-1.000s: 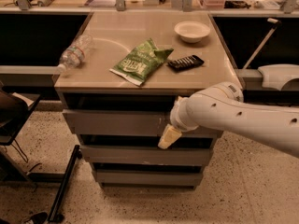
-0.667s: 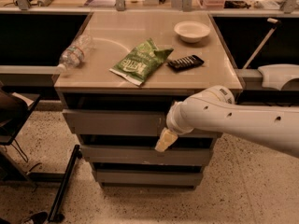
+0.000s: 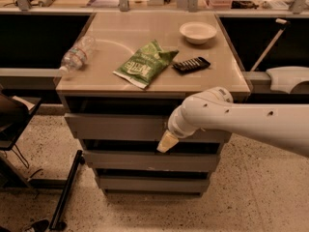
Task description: Open top drawer
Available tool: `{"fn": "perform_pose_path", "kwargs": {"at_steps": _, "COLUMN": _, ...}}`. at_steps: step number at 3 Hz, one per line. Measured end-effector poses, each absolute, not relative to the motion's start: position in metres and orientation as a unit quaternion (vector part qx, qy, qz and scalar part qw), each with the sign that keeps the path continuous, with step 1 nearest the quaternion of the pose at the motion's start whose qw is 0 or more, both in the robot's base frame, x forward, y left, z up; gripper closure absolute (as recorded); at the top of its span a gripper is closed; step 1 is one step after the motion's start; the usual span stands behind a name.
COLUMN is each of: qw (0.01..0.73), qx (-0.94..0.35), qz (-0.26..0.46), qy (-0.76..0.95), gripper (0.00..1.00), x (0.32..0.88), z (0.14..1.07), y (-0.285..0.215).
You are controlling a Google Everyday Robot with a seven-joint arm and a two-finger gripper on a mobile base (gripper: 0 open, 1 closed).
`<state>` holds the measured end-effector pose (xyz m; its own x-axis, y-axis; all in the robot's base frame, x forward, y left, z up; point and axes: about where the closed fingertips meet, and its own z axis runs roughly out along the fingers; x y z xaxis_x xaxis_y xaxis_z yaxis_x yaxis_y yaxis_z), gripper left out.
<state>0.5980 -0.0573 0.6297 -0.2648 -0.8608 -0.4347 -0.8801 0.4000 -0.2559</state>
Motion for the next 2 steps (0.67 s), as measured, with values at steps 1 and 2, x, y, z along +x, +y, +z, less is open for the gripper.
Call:
{"fn": "perform_pose_path", "kwargs": {"at_steps": 1, "qw": 0.261, "qx": -0.547, "qz": 0.019, "qy": 0.795, "gripper": 0.42, "x": 0.598, "z": 0.6297, "y": -0.0572}}
{"fn": "perform_pose_path", "kwargs": {"at_steps": 2, "qw": 0.261, "qx": -0.547, "qz": 0.019, "qy": 0.795, "gripper": 0.65, "x": 0.5981, "z": 0.63, "y": -0.0574}}
